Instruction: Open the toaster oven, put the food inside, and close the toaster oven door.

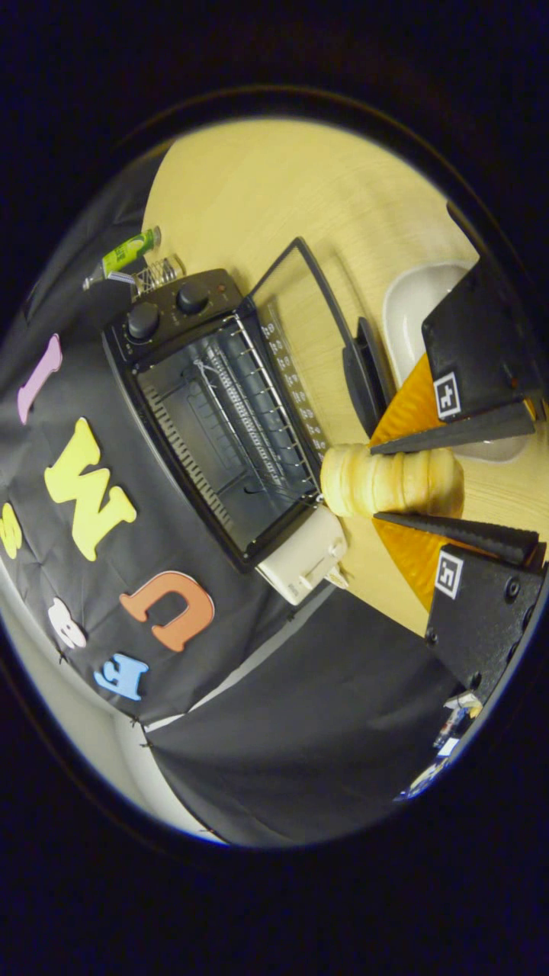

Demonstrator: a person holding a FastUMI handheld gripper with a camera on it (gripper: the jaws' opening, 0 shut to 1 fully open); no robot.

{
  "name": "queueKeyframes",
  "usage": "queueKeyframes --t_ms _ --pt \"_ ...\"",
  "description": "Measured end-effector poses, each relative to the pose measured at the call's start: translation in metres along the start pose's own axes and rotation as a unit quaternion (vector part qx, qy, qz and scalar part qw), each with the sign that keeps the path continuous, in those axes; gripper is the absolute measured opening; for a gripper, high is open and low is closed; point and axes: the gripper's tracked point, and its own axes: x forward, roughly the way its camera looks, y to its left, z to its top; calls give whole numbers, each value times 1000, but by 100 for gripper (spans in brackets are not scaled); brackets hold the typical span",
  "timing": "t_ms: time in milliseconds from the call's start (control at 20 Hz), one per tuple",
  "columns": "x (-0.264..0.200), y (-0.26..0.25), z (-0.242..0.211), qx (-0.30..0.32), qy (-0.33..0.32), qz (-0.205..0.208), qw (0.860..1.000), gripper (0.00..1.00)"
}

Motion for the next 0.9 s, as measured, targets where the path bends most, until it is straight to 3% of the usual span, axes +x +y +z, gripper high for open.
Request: queueKeyframes --t_ms 200,500,900 --pt "23 -24 26 5 -14 -30 999 50" --pt "63 -42 61 -3 -3 -40 999 50" --pt "123 -59 101 59 -7 -48 997 53"
